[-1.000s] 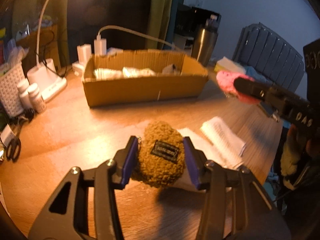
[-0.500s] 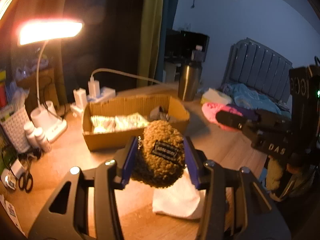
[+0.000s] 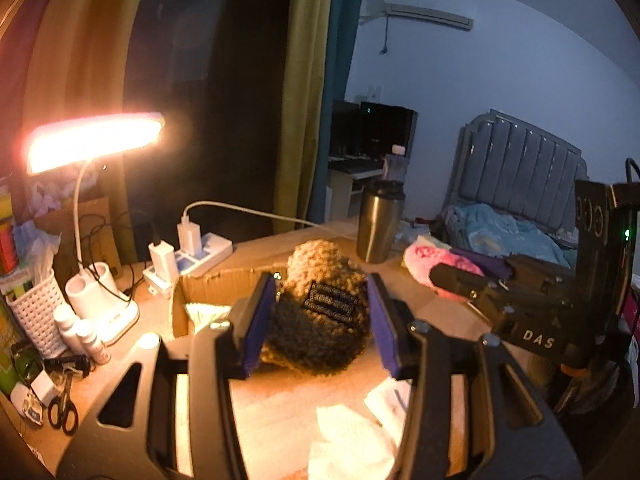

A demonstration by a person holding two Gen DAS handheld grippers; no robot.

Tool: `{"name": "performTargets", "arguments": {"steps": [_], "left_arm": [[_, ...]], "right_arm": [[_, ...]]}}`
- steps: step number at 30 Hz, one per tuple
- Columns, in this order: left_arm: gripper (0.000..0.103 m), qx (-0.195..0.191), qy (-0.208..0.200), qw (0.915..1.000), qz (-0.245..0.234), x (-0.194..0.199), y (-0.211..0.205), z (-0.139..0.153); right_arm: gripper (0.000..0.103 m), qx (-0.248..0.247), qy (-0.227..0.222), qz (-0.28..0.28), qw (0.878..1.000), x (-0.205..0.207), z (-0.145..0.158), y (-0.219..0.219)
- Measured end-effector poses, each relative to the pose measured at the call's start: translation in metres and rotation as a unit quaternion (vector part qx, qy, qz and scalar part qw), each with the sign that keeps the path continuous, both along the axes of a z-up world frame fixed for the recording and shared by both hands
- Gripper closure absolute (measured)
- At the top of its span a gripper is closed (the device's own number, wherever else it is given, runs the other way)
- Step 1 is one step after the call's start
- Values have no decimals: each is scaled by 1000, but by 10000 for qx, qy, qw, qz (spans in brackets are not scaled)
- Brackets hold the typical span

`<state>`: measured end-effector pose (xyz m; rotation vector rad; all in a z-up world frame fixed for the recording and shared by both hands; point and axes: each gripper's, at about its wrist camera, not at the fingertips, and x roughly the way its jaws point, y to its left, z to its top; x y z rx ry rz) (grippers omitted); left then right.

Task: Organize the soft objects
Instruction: 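Carry the teddy keychain and pink plush into the box and open both tools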

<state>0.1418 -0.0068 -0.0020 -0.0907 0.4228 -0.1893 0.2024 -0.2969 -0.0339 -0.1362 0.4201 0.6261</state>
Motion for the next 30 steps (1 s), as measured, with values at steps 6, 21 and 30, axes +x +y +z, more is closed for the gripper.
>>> {"name": "performTargets", "arguments": {"steps": [6,21,30], "left_arm": [[56,-76,-111,9999,63,16,3,7],[56,18,-88,9997,209,68,-7,-14],[56,67,33,9997,233,95,-9,-34]], "right_arm": [[64,7,-17,-2,10000,19,2,3],[64,133,215,-26,9997,69,-15,5],[64,116,317,15,9994,90,-26,11]]}}
